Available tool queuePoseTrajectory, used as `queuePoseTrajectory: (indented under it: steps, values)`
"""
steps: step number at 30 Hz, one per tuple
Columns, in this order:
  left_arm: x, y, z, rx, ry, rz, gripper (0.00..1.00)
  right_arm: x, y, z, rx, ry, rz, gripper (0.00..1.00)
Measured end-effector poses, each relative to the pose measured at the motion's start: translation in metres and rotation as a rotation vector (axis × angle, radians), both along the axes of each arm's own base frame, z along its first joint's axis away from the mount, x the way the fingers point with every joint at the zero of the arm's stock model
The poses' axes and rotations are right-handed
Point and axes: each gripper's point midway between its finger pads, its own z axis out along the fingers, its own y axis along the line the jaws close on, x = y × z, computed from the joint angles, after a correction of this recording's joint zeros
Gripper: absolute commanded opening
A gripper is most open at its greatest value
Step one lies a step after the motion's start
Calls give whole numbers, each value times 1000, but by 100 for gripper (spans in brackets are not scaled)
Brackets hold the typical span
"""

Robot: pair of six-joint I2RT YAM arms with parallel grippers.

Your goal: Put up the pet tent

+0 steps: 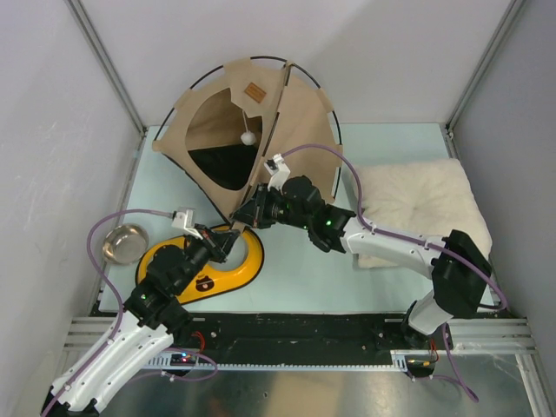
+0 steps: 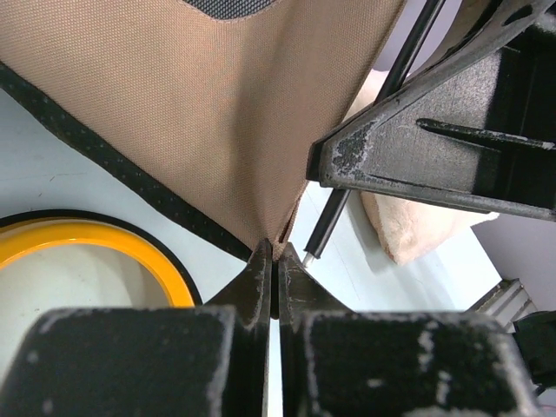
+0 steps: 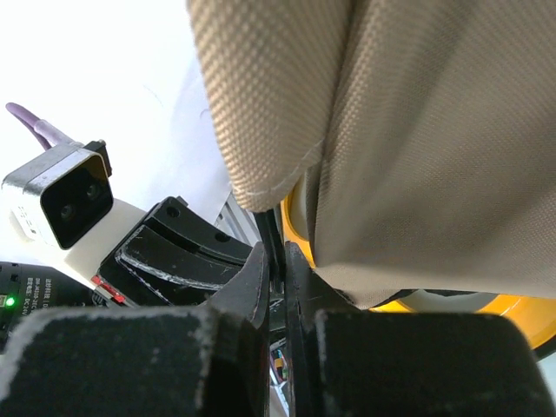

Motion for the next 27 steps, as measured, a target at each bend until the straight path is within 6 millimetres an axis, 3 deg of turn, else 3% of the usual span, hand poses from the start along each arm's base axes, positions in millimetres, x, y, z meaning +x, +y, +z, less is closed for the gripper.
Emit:
queuePoseTrajectory:
  steps: [27]
  values:
    - [3,1,-3,9,10,15,0,12,2,-6,-4,28,-16,0]
